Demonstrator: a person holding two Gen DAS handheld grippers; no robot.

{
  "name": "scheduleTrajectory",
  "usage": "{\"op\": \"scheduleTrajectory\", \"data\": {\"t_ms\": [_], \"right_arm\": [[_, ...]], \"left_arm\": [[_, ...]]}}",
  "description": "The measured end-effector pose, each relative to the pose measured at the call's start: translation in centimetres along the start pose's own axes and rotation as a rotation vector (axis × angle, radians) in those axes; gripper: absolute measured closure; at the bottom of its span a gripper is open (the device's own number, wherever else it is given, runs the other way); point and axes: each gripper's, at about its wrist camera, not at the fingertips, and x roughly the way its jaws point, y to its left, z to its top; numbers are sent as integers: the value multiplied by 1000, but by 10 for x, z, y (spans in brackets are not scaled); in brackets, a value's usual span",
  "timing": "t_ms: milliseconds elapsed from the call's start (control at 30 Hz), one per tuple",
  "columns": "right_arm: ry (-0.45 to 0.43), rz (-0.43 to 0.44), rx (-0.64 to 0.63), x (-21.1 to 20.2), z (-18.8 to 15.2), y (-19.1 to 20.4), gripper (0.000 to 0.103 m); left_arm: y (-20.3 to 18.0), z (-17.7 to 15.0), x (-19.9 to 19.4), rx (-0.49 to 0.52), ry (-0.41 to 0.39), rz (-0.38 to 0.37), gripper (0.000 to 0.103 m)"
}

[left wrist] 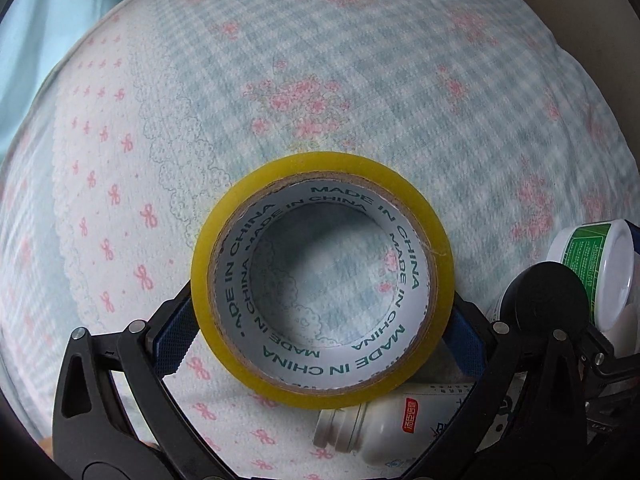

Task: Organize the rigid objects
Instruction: 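Grasp the yellow tape roll with the left tool while the right grasps the green jar, then lift the tape roll with the left tool toward the box while the right carries the jar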

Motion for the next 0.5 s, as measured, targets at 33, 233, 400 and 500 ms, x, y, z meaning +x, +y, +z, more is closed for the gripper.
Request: {"op": "scheduleTrajectory", "data": {"t_ms": [33,233,400,500], "right_arm": [[0,-2,-8,1,1,1,14],[24,50,-51,12,2,7,36],[8,55,-54,10,-4,8,37],[1,57,-57,10,-7,9,37]], "left_arm": [[3,4,2,-4,3,-5,0],[9,26,18,27,43,-20,7],[5,31,18,33,38,-16,7],[2,26,14,34,27,-7,7]]}}
